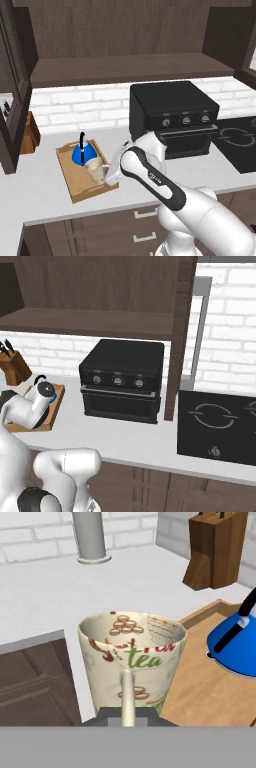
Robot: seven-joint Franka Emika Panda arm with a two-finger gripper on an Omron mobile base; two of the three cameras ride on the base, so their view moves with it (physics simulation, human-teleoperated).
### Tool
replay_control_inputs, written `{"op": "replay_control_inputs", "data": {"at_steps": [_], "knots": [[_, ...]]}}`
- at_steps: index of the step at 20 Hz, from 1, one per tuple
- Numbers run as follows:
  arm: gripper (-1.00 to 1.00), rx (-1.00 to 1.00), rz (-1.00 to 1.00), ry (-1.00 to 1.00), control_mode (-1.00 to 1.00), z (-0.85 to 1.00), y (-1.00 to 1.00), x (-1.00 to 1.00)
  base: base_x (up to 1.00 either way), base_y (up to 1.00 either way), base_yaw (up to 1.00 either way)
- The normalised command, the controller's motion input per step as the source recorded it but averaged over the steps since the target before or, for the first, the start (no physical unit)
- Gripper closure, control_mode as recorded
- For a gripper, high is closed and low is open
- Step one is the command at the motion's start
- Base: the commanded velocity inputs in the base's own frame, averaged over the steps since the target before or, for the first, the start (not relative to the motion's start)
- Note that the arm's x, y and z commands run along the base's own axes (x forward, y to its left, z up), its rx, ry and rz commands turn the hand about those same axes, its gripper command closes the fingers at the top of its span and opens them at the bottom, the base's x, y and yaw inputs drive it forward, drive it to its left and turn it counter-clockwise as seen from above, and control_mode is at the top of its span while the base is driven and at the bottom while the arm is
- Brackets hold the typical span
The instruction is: Pick the kettle from the counter and place it on the tray. Then pick the mug from the cabinet and place it on the tray. Then close the cabinet doors.
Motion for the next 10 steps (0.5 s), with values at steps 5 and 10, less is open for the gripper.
{"op": "replay_control_inputs", "data": {"at_steps": [5,10], "knots": [[1.0,-0.01,0.08,0.0,-1.0,-0.14,0.18,0.17,0.0,0.0,0.0],[1.0,-0.02,0.0,0.0,-1.0,-0.14,0.1,0.28,0.0,0.0,0.0]]}}
